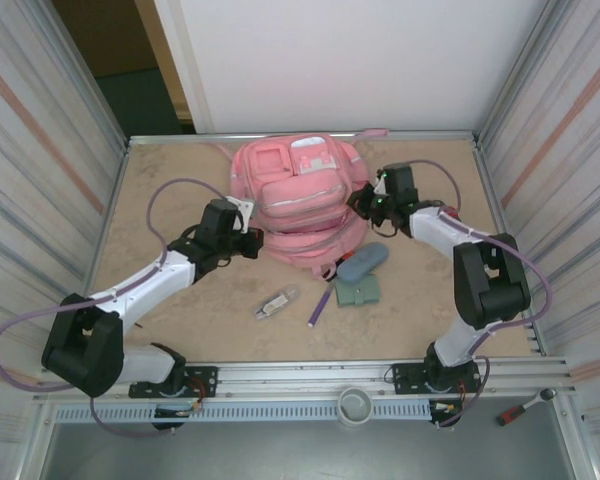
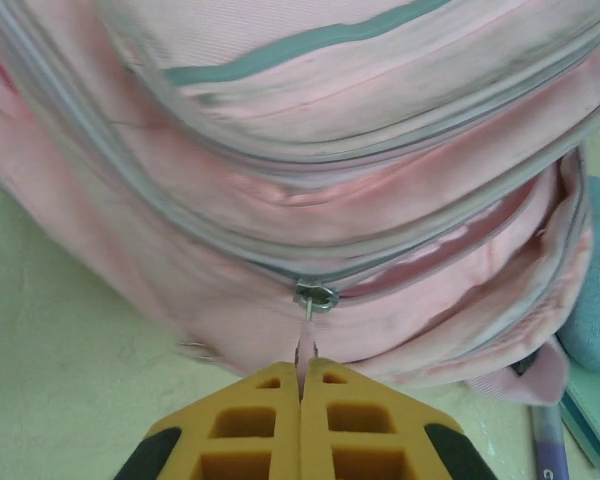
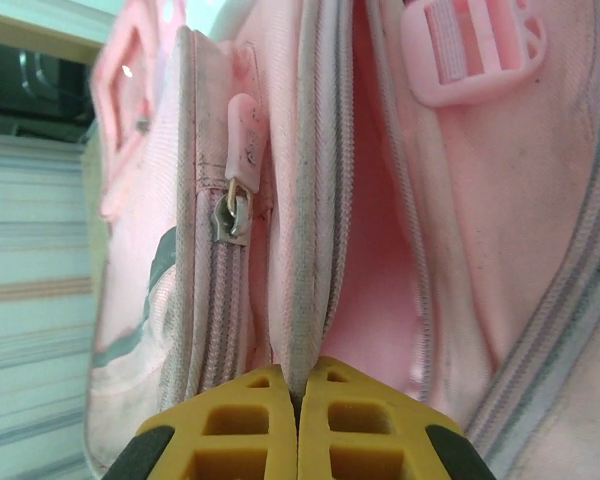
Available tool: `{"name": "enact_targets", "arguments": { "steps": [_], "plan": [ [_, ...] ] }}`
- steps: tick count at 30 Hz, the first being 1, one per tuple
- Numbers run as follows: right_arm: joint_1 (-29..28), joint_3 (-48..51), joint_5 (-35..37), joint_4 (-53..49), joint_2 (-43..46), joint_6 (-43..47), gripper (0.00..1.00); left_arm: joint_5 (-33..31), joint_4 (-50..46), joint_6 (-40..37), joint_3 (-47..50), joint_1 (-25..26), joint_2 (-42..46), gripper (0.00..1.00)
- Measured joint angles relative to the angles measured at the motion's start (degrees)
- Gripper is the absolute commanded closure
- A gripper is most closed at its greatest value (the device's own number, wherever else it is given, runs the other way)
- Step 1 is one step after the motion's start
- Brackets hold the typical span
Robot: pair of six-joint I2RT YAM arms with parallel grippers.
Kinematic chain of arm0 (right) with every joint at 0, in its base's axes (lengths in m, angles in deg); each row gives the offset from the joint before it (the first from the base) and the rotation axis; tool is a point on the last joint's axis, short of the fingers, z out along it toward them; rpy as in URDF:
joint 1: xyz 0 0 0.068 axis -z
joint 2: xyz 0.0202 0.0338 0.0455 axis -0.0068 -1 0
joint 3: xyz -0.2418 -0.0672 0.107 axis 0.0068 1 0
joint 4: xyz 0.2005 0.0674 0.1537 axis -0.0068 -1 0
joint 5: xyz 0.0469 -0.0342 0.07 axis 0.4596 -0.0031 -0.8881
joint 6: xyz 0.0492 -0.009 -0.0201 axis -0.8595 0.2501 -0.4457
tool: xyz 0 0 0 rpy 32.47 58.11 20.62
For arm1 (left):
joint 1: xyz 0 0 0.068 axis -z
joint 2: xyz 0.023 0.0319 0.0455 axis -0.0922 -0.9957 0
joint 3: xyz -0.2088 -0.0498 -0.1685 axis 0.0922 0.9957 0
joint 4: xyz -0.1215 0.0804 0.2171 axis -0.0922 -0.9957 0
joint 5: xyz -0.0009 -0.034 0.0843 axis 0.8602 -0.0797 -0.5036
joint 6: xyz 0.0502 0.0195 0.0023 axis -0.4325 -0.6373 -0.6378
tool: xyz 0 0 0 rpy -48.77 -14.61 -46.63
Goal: Pack the student bag
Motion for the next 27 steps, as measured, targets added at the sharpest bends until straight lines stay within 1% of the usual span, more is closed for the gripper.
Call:
{"name": "enact_targets", "arguments": {
  "steps": [2, 5, 9, 11, 12, 13, 14, 16, 20, 27],
  "plan": [
    [2.3, -3.1, -4.9, -2.3, -2.2, 1.5, 1.00, -0.8, 0.9, 0.0, 0.8, -0.1, 1.0, 1.00],
    [3.6, -7.0, -9.7, -5.2, -5.6, 3.3, 1.00, -1.2, 2.1, -0.3, 2.1, -1.2, 2.0, 1.00],
    [3.7, -11.5, -12.7, -8.3, -9.0, 5.6, 1.00, -1.0, 3.2, -0.8, 2.8, -2.9, 1.9, 1.00],
    [4.0, -13.2, -13.2, -9.5, -9.8, 6.3, 1.00, 0.1, 5.0, -1.2, 3.3, -3.7, 1.9, 1.00],
    [4.2, -13.9, -13.5, -10.0, -10.1, 6.5, 0.97, 1.0, 5.9, -1.4, 3.6, -3.9, 1.9, 1.00],
    [4.3, -14.3, -13.7, -10.0, -10.2, 6.7, 0.89, 1.9, 6.6, -1.4, 3.8, -4.0, 1.8, 1.00],
    [4.3, -14.4, -13.7, -9.7, -10.2, 6.8, 0.85, 2.4, 7.0, -1.5, 3.8, -4.0, 1.7, 1.00],
    [4.2, -14.3, -13.4, -9.3, -10.2, 6.8, 0.81, 3.0, 7.6, -1.4, 3.9, -3.9, 1.5, 1.00],
    [3.3, -10.4, -11.8, -3.0, -10.1, 3.9, 0.79, 4.5, 8.8, -0.4, 3.9, -3.5, 1.0, 1.00],
    [0.5, -1.0, -7.7, 9.0, -10.1, -5.2, 0.74, 5.8, 9.1, 1.4, 3.9, -2.3, 0.4, 1.00]
  ]
}}
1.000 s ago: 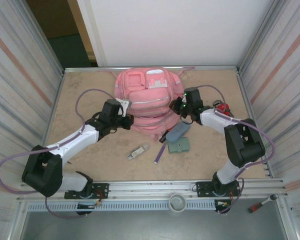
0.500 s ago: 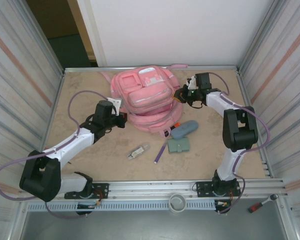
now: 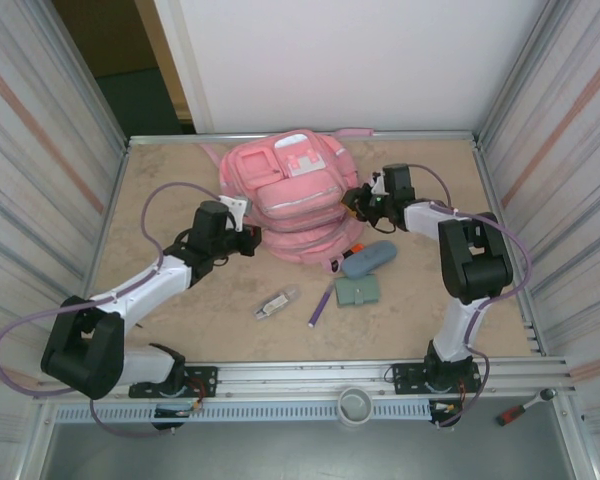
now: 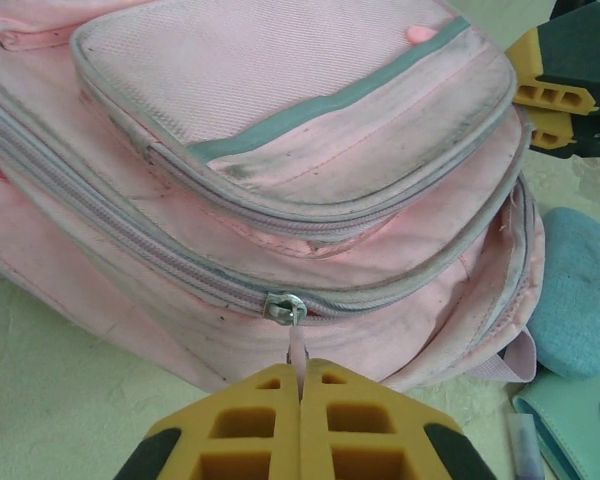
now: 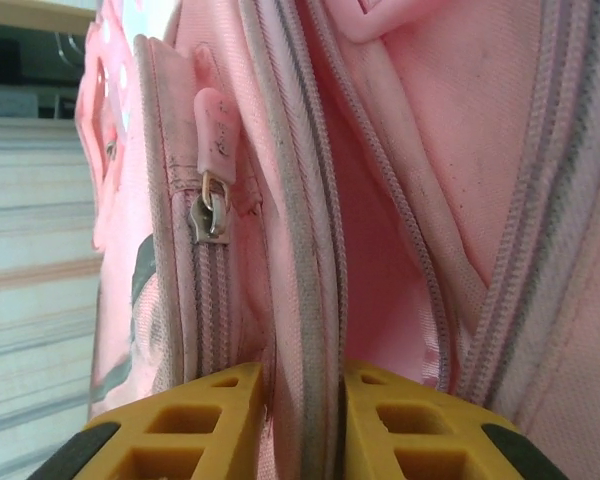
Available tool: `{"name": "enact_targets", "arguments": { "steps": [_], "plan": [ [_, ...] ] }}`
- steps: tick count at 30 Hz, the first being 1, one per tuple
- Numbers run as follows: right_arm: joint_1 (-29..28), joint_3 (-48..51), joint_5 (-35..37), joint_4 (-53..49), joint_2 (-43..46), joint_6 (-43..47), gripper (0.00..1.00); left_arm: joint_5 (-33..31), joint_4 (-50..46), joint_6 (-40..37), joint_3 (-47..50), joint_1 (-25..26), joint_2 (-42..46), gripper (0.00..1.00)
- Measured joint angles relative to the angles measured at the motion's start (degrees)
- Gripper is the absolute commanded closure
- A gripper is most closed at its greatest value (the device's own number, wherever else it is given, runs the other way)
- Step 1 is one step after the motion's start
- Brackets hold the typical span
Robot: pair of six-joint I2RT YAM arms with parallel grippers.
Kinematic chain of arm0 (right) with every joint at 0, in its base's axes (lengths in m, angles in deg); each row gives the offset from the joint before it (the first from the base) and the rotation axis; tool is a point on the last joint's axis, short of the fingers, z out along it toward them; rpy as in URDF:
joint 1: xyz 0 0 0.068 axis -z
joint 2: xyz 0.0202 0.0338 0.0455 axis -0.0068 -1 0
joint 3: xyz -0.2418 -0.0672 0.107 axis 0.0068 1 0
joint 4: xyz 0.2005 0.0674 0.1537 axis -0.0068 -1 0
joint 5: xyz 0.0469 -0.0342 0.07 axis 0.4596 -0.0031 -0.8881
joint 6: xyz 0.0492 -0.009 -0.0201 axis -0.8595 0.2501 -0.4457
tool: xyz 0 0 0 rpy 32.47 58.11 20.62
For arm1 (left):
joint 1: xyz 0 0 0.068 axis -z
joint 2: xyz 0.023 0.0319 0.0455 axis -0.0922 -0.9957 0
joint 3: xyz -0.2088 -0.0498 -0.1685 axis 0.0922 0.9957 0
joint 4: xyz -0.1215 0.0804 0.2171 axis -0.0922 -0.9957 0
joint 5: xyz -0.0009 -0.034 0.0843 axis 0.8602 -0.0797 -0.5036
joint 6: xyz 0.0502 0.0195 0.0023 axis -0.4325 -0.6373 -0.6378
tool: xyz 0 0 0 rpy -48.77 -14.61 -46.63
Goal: Pack the student bag
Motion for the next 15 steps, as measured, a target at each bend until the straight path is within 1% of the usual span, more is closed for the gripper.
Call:
{"name": "enact_targets", "arguments": {
  "steps": [3, 7, 15],
  "plan": [
    [-0.6, 1.6, 1.6, 3.4, 0.2, -2.7, 0.72, 0.0, -0.2, 0.0, 0.0, 0.2, -0.3, 1.00],
    [-2.1, 3.0, 5.4, 5.1, 2.6, -4.2, 0.71, 0.0, -0.4, 0.2, 0.0, 0.2, -0.7, 1.00],
    [-7.0, 6.8, 12.1, 7.8, 8.5, -6.2, 0.70, 0.0, -0.4, 0.4, 0.0, 0.2, -1.9, 1.00]
  ]
}}
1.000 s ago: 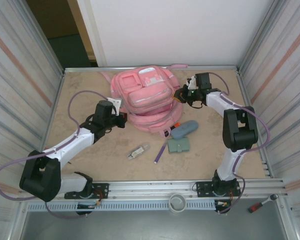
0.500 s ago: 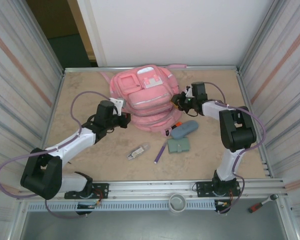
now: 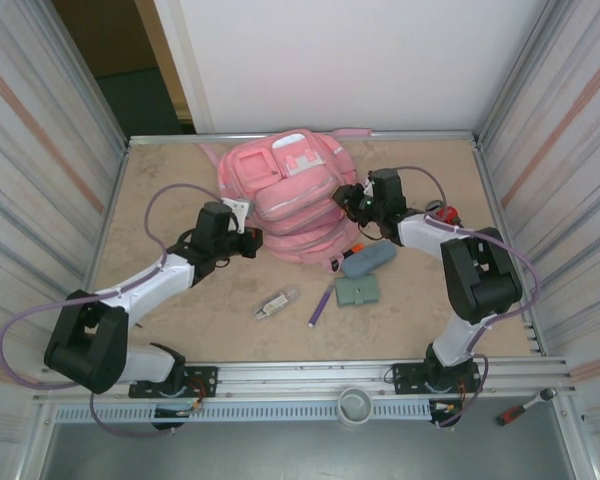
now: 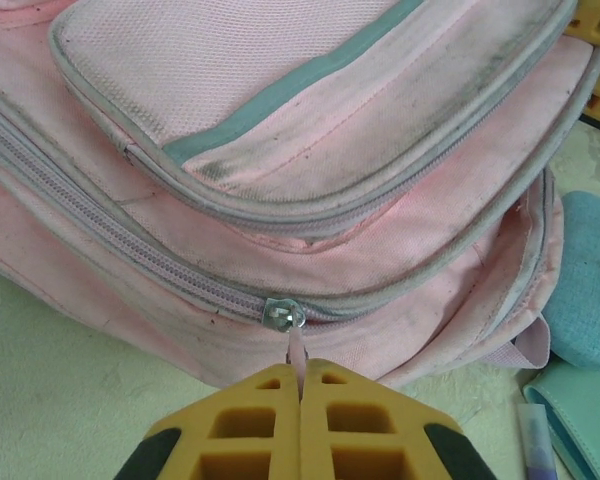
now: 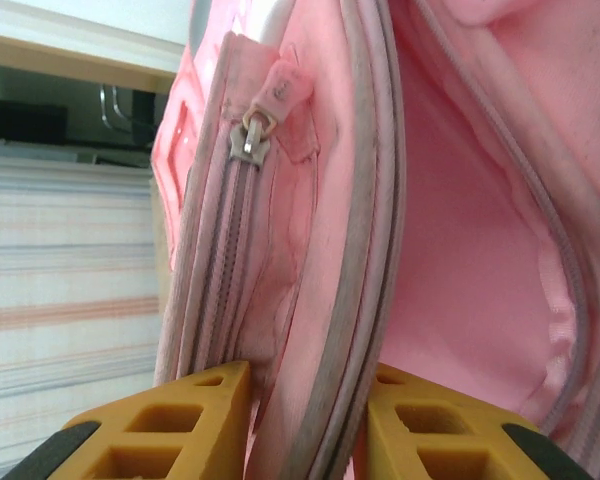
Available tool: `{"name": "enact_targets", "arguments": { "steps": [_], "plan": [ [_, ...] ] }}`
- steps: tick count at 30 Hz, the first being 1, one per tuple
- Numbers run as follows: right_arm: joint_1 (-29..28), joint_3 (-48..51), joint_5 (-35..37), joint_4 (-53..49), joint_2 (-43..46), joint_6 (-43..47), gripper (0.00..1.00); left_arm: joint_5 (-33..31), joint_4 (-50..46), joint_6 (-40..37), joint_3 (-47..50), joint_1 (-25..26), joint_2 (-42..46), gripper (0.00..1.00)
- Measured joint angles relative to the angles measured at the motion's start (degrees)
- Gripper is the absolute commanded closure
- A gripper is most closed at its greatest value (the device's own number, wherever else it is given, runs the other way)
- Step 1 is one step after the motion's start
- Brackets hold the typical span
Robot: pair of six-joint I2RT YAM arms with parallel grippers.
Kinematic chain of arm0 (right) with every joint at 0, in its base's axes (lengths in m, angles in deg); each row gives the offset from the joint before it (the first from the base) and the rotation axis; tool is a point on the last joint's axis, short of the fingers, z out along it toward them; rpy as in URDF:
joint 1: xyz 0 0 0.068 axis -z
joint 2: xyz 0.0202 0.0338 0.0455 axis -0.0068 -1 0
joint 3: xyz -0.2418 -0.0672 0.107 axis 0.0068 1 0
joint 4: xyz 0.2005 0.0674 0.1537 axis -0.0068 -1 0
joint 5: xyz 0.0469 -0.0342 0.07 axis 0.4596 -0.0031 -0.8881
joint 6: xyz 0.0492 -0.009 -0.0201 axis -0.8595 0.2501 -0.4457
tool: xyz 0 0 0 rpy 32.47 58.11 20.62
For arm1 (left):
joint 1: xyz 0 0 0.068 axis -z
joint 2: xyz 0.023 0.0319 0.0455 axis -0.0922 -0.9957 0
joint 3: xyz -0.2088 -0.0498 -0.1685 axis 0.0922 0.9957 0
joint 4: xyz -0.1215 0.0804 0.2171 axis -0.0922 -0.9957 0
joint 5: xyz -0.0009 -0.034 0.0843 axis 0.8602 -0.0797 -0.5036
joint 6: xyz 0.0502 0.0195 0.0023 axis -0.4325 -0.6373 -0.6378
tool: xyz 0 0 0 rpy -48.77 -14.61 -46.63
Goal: Pack the student bag
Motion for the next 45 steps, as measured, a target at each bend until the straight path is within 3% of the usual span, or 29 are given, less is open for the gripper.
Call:
{"name": "enact_targets", "arguments": {
  "steps": [7, 14, 19, 30, 36, 40, 45],
  "plan": [
    [-3.7, 3.4, 1.4, 0.5, 0.7, -1.5, 0.69, 0.7, 0.1, 1.0, -1.2, 0.6, -0.9, 1.00],
    [-6.0, 3.4, 3.0, 1.7, 1.0, -2.6, 1.00, 1.1, 0.1, 1.2, -1.3, 0.9, -1.6, 1.00],
    [-3.4, 3.4, 2.2, 0.3, 2.9, -2.1, 1.00, 1.1, -1.2, 0.5, -1.2, -0.2, 0.4, 1.00],
    [7.0, -3.5, -6.0, -9.7, 3.4, 4.2, 1.00, -4.2, -2.2, -2.2, 1.4, -9.9, 3.2, 1.00],
    [6.6, -5.7, -7.8, -9.8, 1.4, 4.4, 1.00, -2.2, -1.0, -2.2, 1.5, -9.3, -0.5, 1.00],
    [5.0, -5.9, -7.4, -9.2, 1.2, 4.1, 1.00, 4.0, 4.5, -2.1, 2.2, -4.5, -0.5, 0.73],
    [4.5, -6.5, -7.3, -8.7, 0.9, 4.0, 1.00, 9.0, 9.1, -3.2, 1.7, -0.4, -5.6, 0.60]
  ]
}}
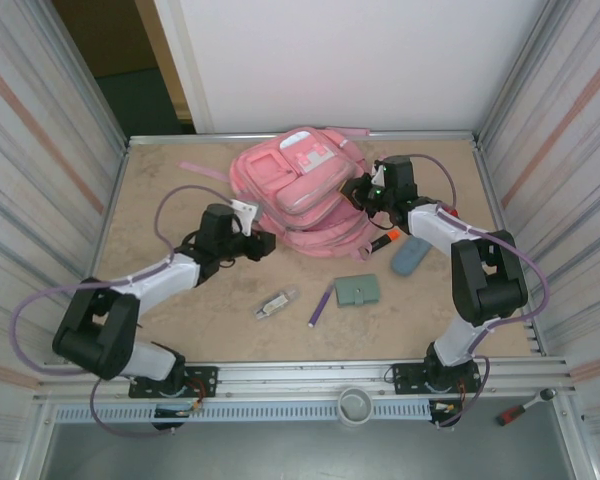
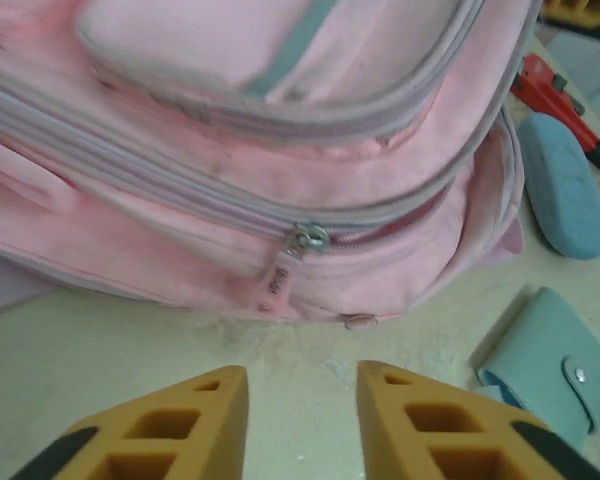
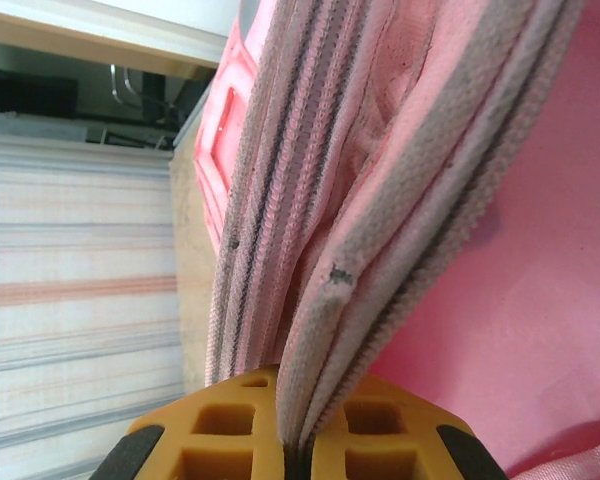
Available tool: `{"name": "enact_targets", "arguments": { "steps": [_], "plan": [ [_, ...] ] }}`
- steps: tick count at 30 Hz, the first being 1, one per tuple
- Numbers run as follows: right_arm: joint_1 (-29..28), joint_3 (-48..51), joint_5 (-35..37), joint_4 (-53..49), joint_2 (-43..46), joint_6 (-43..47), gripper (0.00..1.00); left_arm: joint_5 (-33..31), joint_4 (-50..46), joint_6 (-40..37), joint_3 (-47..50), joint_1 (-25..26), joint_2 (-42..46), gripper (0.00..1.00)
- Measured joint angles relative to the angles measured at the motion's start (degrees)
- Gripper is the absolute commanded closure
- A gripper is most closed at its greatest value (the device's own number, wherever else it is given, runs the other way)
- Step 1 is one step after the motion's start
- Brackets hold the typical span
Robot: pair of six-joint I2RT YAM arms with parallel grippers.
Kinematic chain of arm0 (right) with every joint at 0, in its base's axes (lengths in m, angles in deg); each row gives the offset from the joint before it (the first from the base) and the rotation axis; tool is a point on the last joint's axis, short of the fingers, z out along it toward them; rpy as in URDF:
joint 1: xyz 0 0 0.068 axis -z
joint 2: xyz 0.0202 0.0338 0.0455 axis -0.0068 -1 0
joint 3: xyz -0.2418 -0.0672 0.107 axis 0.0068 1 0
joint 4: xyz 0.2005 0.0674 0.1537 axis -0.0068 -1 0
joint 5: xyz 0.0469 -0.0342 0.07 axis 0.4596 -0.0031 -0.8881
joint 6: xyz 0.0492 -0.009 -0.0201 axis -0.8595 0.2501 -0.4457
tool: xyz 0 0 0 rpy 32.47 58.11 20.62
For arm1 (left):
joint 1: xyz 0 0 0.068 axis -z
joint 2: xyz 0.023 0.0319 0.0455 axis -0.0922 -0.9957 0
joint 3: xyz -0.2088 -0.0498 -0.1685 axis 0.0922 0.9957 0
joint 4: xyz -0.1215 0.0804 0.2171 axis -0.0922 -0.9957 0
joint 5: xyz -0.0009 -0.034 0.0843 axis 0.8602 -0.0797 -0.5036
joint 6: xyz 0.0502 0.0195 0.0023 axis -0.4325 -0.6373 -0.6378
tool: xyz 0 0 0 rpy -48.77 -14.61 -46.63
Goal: Pack the student bag
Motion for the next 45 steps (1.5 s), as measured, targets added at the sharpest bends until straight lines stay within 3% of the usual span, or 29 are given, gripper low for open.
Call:
{"name": "enact_targets", "arguments": {
  "steps": [6, 15, 32, 37, 45],
  "plan": [
    [0.0, -0.3, -0.1, 0.0, -0.2, 0.0, 1.00, 1.0, -0.1, -2.4, -3.9, 0.1, -9.0, 0.54],
    [0.0, -0.5, -0.4, 0.0, -0.5, 0.0, 1.00, 5.2, 1.3, -3.8, -8.9, 0.1, -13.7, 0.50],
    [0.0, -0.5, -0.6, 0.0, -0.8, 0.0, 1.00, 10.9, 2.4, -4.5, -10.8, -0.5, -18.9, 0.61],
    [0.0, -0.5, -0.6, 0.0, -0.9, 0.0, 1.00, 12.1, 3.8, -4.0, -10.8, -1.0, -20.7, 0.69],
    [0.4, -0.6, -0.8, -0.1, -1.2, 0.3, 1.00, 12.0, 4.3, -3.5, -10.8, -1.1, -21.0, 0.94]
  ]
}}
